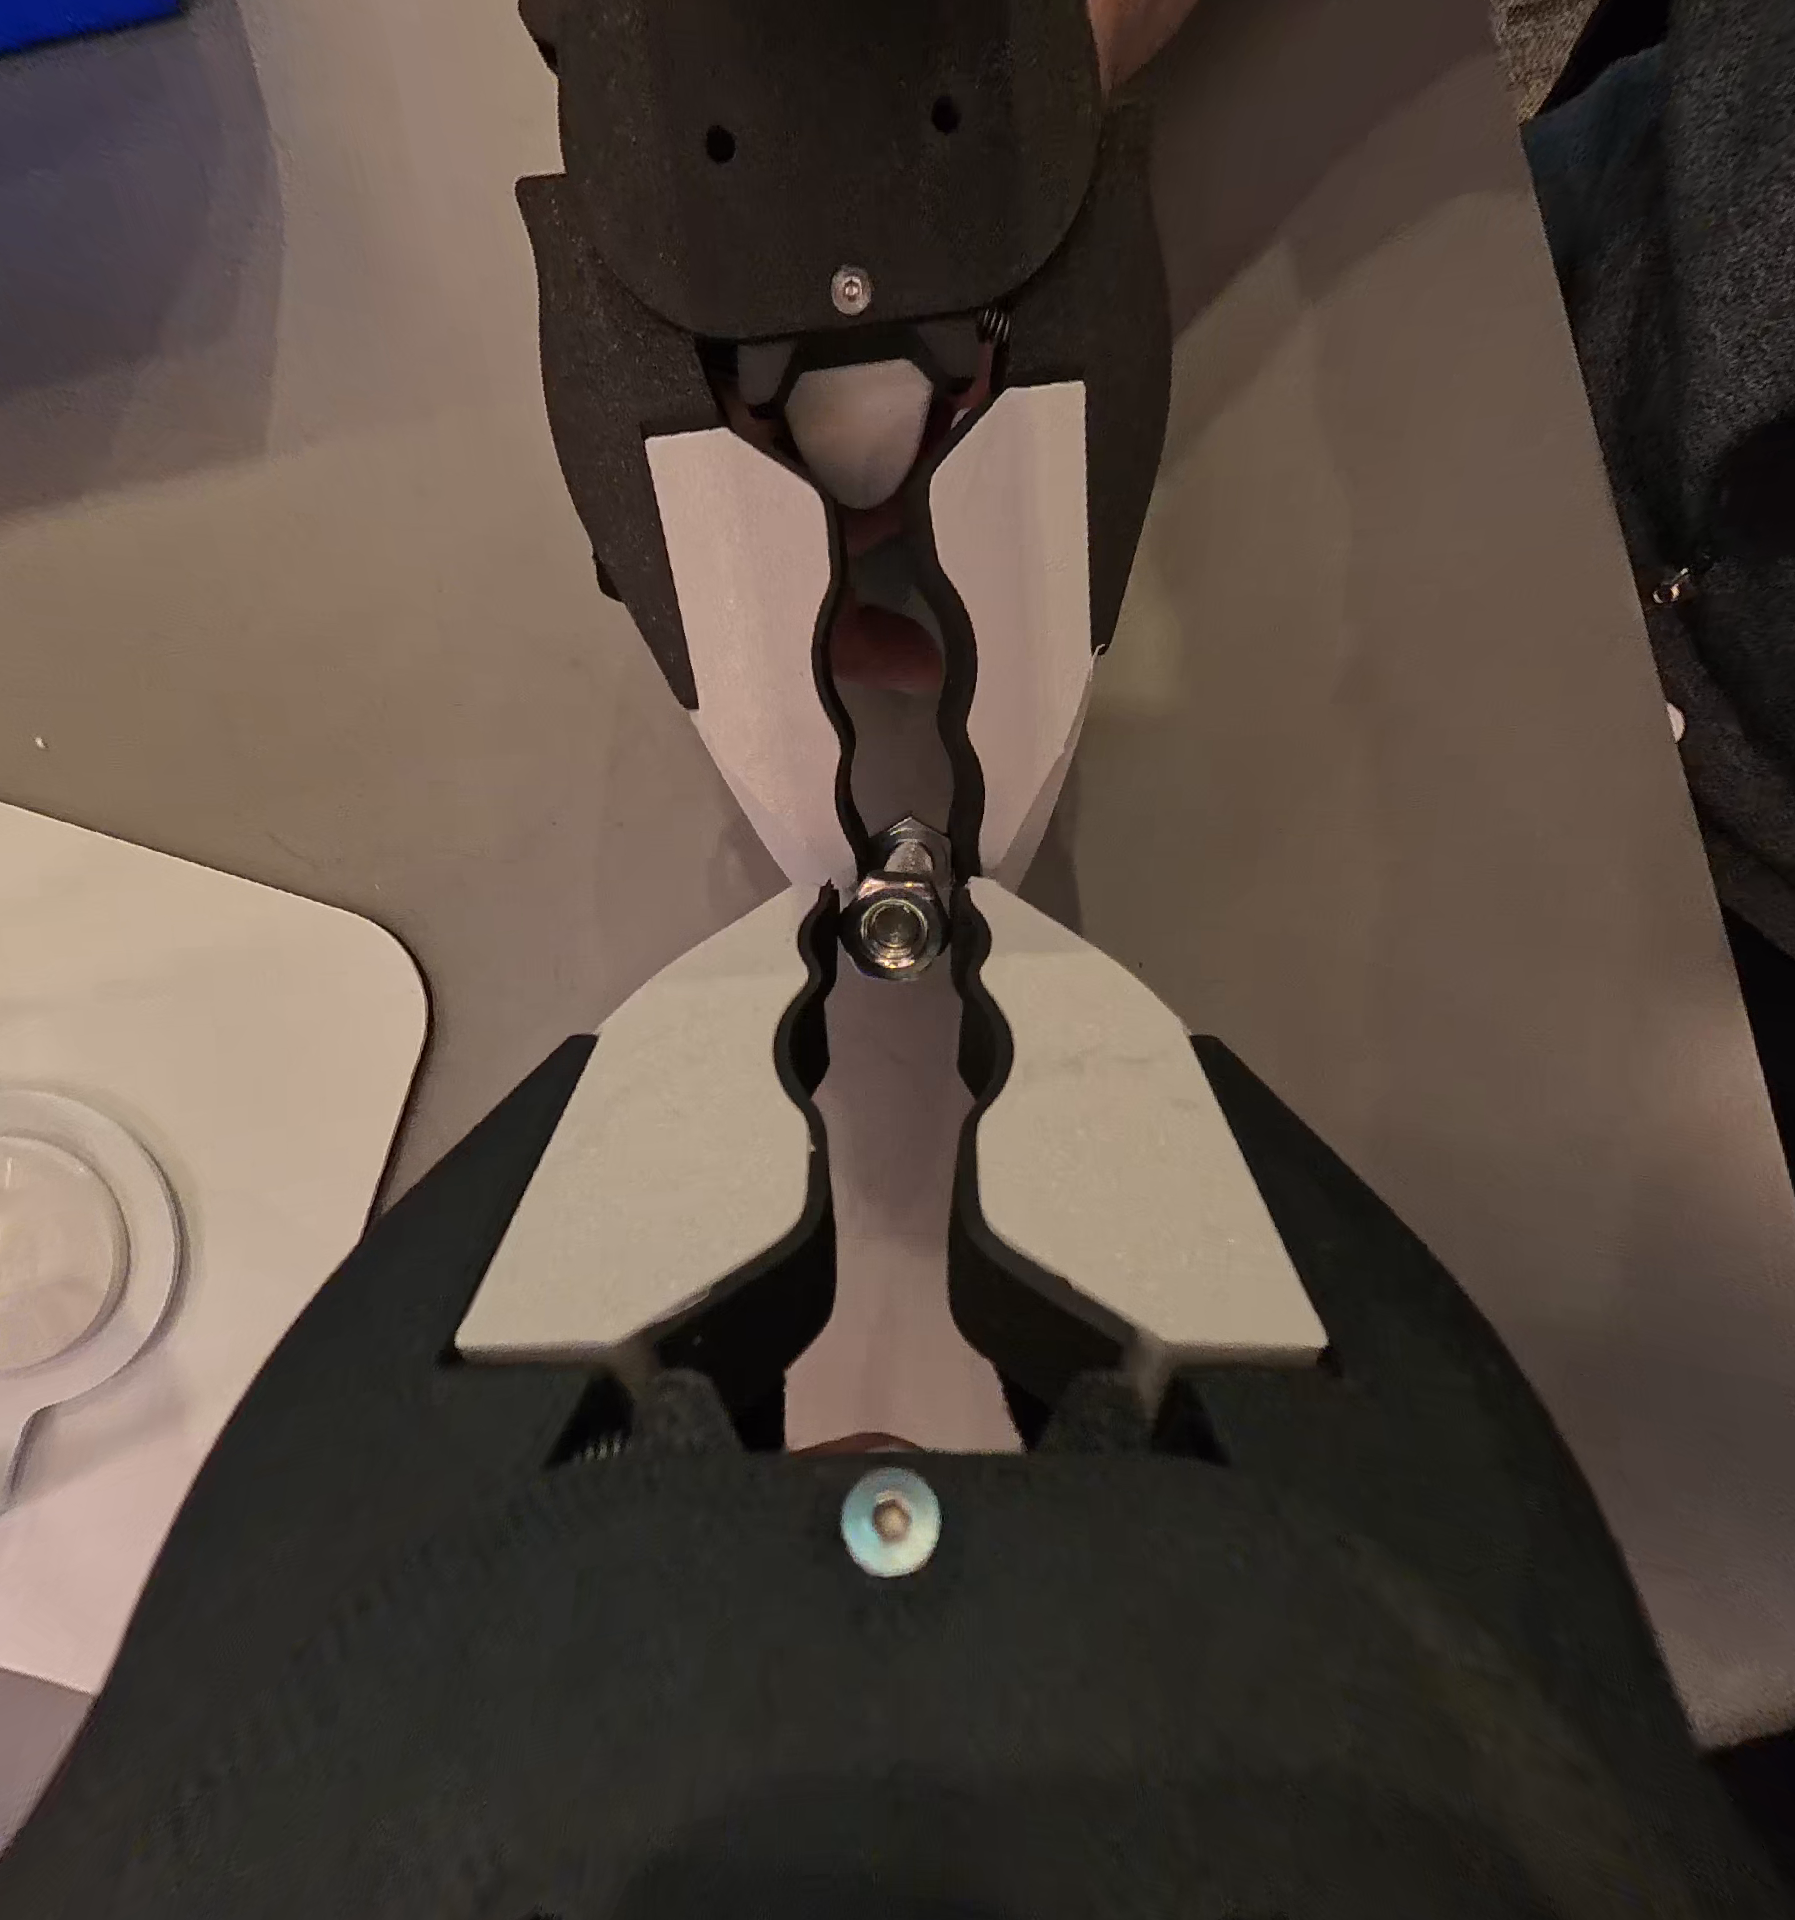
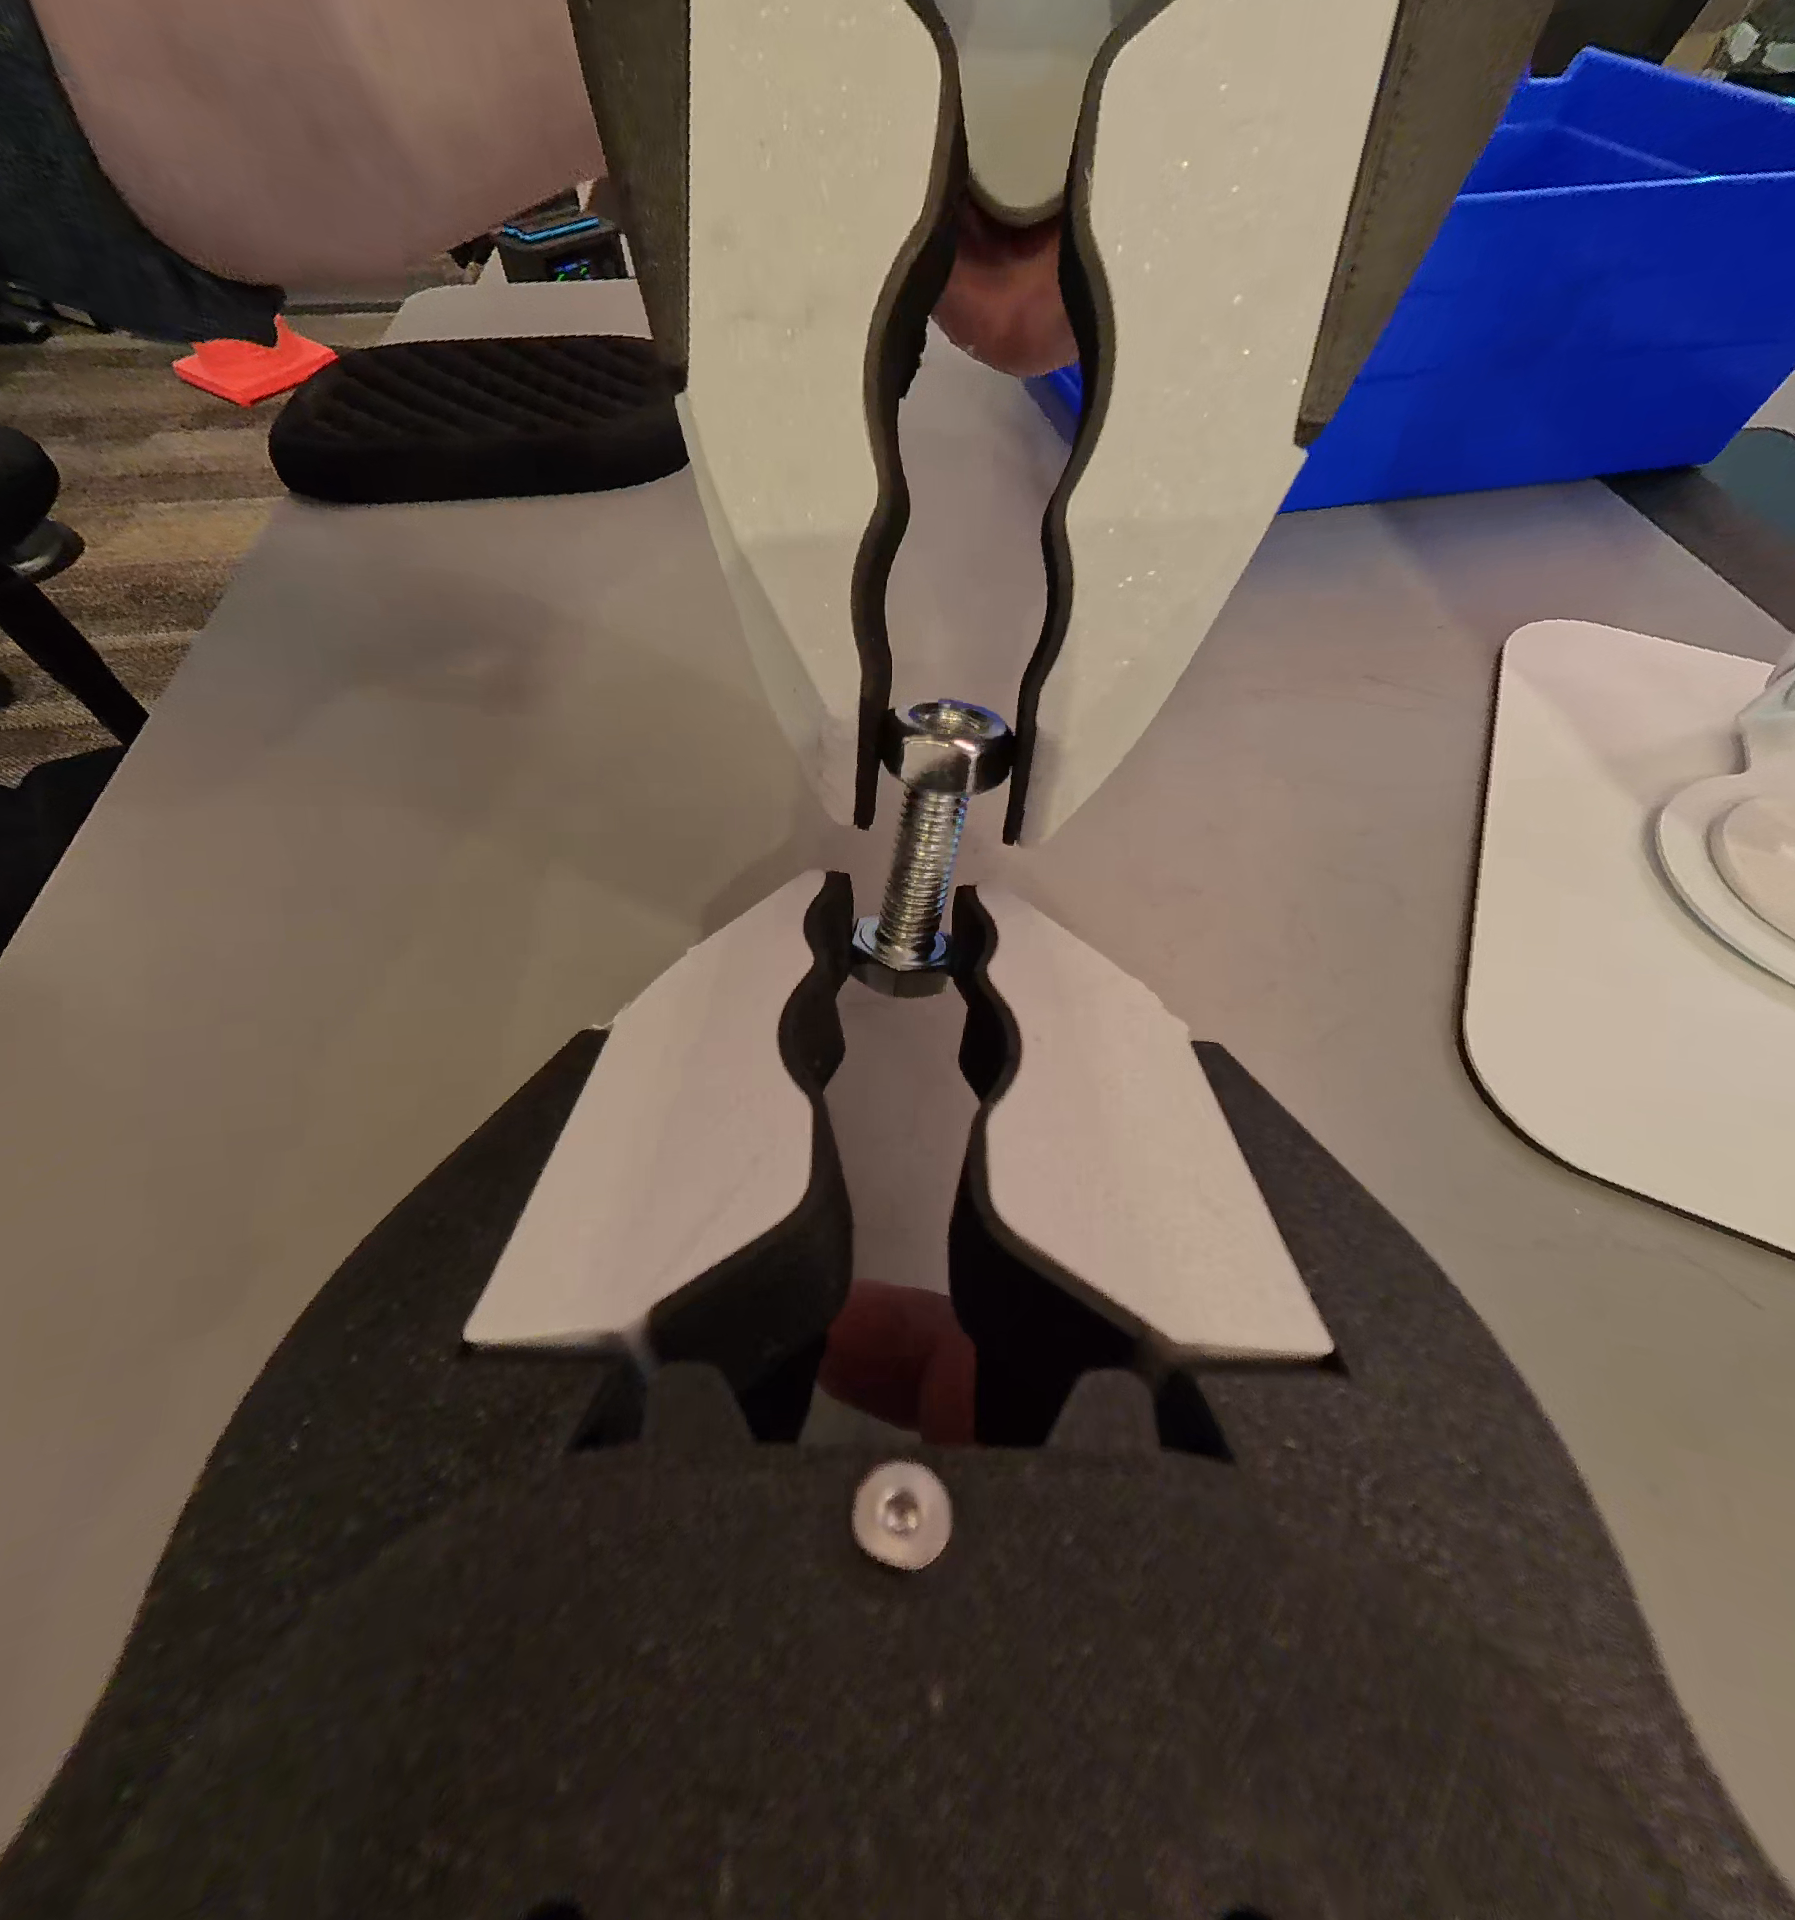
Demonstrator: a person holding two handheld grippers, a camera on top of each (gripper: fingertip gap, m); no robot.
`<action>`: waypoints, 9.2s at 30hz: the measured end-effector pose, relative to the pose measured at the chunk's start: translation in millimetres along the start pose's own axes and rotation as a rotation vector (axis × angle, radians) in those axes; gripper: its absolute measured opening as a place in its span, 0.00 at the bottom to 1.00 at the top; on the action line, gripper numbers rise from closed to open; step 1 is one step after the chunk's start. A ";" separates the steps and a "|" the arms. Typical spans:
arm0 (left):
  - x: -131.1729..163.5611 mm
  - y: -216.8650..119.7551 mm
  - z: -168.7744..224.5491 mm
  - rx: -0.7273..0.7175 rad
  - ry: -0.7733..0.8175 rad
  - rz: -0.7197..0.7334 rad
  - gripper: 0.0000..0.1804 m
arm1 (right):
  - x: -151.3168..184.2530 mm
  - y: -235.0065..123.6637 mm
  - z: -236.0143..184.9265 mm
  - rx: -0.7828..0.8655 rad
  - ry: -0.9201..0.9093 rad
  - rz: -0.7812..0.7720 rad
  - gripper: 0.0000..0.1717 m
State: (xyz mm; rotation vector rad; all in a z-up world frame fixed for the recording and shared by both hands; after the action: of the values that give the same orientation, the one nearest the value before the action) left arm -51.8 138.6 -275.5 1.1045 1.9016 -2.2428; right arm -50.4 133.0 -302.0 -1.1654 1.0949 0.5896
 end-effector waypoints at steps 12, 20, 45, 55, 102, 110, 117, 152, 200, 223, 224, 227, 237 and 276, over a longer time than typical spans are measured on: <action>2.5 -6.8 -3.2 -0.038 -0.092 0.086 0.21 | -2.7 -2.6 3.0 0.017 0.008 0.025 0.11; -2.8 -1.9 -4.1 -0.049 -0.294 0.365 0.19 | -12.1 -11.3 12.1 0.051 0.048 0.115 0.11; -22.9 -10.3 -17.0 -0.081 -0.391 0.663 0.10 | -20.7 -17.8 18.5 0.094 0.076 0.195 0.11; -20.3 -11.4 -15.0 -0.078 -0.359 0.524 0.11 | -19.8 -16.1 17.7 0.092 0.070 0.183 0.11; -11.8 -15.2 -11.0 -0.024 -0.117 -0.050 0.10 | -13.3 -9.0 12.0 0.070 0.036 0.117 0.11; -8.4 -11.8 -8.3 -0.027 -0.090 -0.068 0.10 | -12.7 -7.5 10.2 0.069 0.023 0.107 0.11; -8.6 -10.9 -8.1 -0.037 -0.083 -0.106 0.12 | -13.1 -7.9 10.6 0.069 0.026 0.110 0.11; -21.8 -15.6 -20.0 -0.159 -0.542 0.670 0.11 | -26.3 -19.6 21.5 0.150 0.078 0.238 0.11; -24.2 -13.4 -20.6 -0.253 -0.459 0.680 0.05 | -22.9 -15.2 22.7 0.216 0.032 0.178 0.11; -16.2 -2.5 -13.3 -0.664 -0.376 0.584 0.20 | -45.5 -26.8 19.2 -0.020 0.410 0.407 0.11; -14.7 -5.3 -17.6 -0.773 -0.348 0.538 0.23 | -45.9 -26.8 19.9 -0.034 0.447 0.420 0.11; -16.4 -9.9 -21.7 -0.985 -0.263 0.429 0.23 | -48.9 -27.6 20.6 -0.072 0.549 0.464 0.11; -20.3 -22.2 -26.4 -1.218 -0.180 0.267 0.13 | -62.1 -30.0 19.9 -0.158 0.792 0.614 0.11; -6.9 -52.3 -17.3 -0.692 -0.274 0.497 0.10 | -48.5 -30.8 24.7 -0.092 0.483 0.443 0.11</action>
State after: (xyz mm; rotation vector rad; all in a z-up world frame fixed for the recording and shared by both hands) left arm -60.1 164.5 -227.1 0.9442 1.7961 -1.2516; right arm -34.7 153.1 -244.9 -1.1811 1.7815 0.7223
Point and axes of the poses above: each gripper's, where its closed fingertips meet, y out along the fingers, x out of its underside, z = x × y across the jaws, the point moved 1 cm from there along -y, back along the fingers, and after that the axes turned 3 degrees about -z, right-handed, at the moved point
